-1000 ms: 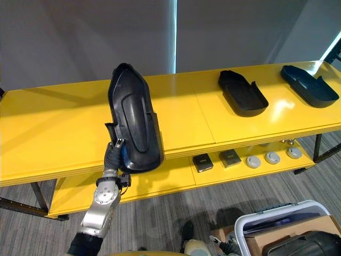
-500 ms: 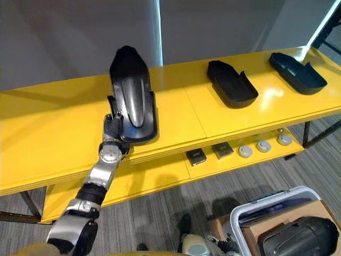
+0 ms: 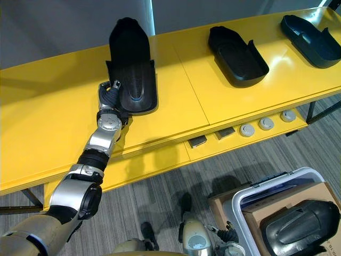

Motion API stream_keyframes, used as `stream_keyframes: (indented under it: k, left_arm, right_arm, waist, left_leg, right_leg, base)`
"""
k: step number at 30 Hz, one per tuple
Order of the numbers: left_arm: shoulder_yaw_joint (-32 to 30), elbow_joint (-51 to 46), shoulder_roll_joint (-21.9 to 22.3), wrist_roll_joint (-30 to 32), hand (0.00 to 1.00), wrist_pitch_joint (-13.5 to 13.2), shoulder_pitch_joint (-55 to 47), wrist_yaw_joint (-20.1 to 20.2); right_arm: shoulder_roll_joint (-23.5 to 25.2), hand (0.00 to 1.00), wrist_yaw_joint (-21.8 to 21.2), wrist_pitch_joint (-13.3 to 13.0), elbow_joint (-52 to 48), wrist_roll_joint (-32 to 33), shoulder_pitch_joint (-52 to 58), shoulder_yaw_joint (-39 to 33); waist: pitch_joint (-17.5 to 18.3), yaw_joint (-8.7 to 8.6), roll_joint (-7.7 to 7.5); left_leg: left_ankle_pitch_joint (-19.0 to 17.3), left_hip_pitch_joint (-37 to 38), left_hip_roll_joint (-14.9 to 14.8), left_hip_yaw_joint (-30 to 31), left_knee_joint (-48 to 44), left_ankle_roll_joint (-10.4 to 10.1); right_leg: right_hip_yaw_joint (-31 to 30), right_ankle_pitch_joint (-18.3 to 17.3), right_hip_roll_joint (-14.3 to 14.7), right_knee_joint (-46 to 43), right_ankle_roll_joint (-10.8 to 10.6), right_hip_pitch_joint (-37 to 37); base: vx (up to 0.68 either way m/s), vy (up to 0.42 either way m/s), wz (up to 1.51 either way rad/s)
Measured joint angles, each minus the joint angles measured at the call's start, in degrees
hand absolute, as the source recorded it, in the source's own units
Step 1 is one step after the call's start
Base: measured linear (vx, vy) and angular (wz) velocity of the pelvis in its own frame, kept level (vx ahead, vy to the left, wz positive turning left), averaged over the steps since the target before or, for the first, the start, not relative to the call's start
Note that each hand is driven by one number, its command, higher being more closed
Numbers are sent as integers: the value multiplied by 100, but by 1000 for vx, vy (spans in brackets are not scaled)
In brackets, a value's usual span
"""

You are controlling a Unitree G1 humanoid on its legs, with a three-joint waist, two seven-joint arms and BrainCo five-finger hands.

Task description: Walk over and take plastic housings, then place them on the shelf

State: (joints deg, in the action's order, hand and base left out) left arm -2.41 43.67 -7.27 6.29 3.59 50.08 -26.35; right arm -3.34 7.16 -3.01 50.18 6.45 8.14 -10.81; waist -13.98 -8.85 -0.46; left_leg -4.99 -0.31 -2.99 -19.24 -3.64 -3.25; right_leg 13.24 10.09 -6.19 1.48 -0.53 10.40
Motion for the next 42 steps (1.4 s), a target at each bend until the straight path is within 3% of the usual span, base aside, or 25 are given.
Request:
stream_keyframes:
  k: [6,14,26,32,38,41,42]
  left_arm:
    - [-39,-551,177,-530,0,-22,-352,-156]
    - [240,-2188,626,-1300,0,-399,-1742,-267]
    - [282,-2529,602,-1447,0,-572,-2235,-259]
    - [278,-2530,603,-1212,0,-515,-2325,-280]
    - [507,-3191,659,-292,0,-366,-2634,-281]
    - [928,-4195,646,491,0,-353,-2965,-252]
    - [986,-4360,643,652,100,-355,-3020,-246]
  right_arm:
    - [12,0,17,-13,5,2,-10,-50]
    - [67,0,42,121,5,-23,-20,-245]
    - [63,0,53,209,11,-142,-41,-264]
    - [63,0,137,213,12,-174,-37,-258]
    - [66,0,150,175,19,-192,-38,-258]
    - [65,0,149,106,31,-184,-3,-263]
    - [64,0,146,97,38,-180,5,-263]
  waist:
    - [-10,-2,11]
    - [-10,18,16]
    - [-3,33,25]
    - [8,31,29]
    - [10,25,31]
    - [11,45,31]
    - [11,55,31]
  left_leg:
    - [4,8,-9,-3,73,-1]
    - [30,212,-3,35,177,21]
    - [28,256,-29,68,175,21]
    - [25,302,-71,65,164,19]
    - [25,296,-105,84,167,18]
    - [24,274,-88,118,167,18]
    - [24,271,-83,125,167,18]
  right_leg:
    - [1,-10,9,-1,14,-14]
    - [65,-33,28,94,-14,-253]
    - [104,2,106,238,-4,-374]
    - [102,61,136,412,4,-496]
    - [109,57,168,412,-2,-495]
    - [137,49,147,411,-12,-493]
    - [142,49,143,411,-14,-492]
  base:
    - [-28,4,0]
    - [23,24,3]
    - [5,5,2]
    - [-16,2,-1]
    - [0,3,1]
    - [7,37,6]
    - [8,45,6]
